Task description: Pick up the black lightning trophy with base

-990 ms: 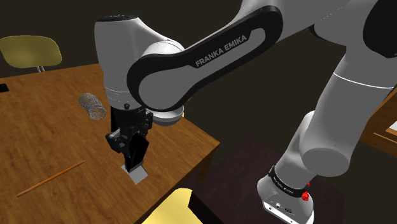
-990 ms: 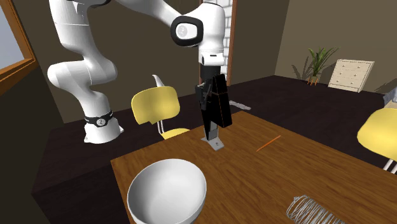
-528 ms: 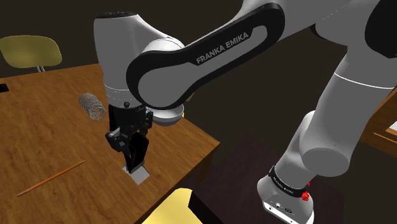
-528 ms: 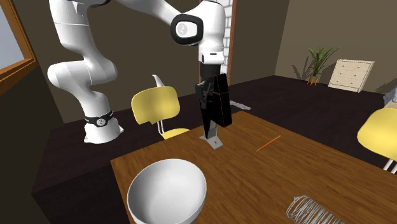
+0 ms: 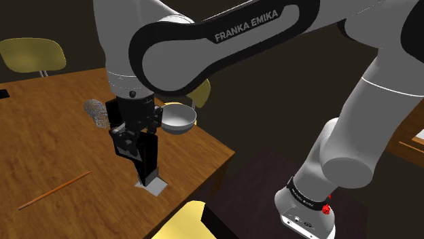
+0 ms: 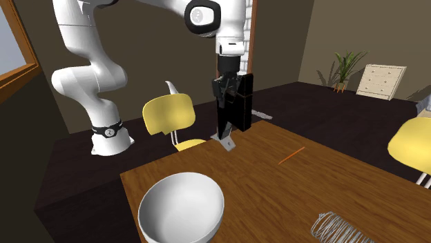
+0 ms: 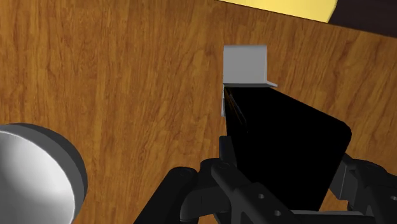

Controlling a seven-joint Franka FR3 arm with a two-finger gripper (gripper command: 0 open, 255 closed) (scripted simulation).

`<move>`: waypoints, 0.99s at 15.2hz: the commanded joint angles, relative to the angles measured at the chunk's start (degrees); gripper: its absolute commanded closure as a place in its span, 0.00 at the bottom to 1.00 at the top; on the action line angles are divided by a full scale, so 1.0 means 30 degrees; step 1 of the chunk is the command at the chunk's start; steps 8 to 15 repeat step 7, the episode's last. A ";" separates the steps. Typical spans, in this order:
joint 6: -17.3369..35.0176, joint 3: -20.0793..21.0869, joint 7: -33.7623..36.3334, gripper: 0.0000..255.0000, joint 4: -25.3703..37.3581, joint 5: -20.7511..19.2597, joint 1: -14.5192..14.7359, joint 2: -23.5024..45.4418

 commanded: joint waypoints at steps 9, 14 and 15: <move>-0.1546 -0.0019 -0.0264 1.00 0.1056 0.0375 -0.0060 -0.0610; -0.1546 -0.0019 -0.0264 1.00 0.1056 0.0375 -0.0060 -0.0610; -0.1546 -0.0019 -0.0264 1.00 0.1056 0.0375 -0.0060 -0.0610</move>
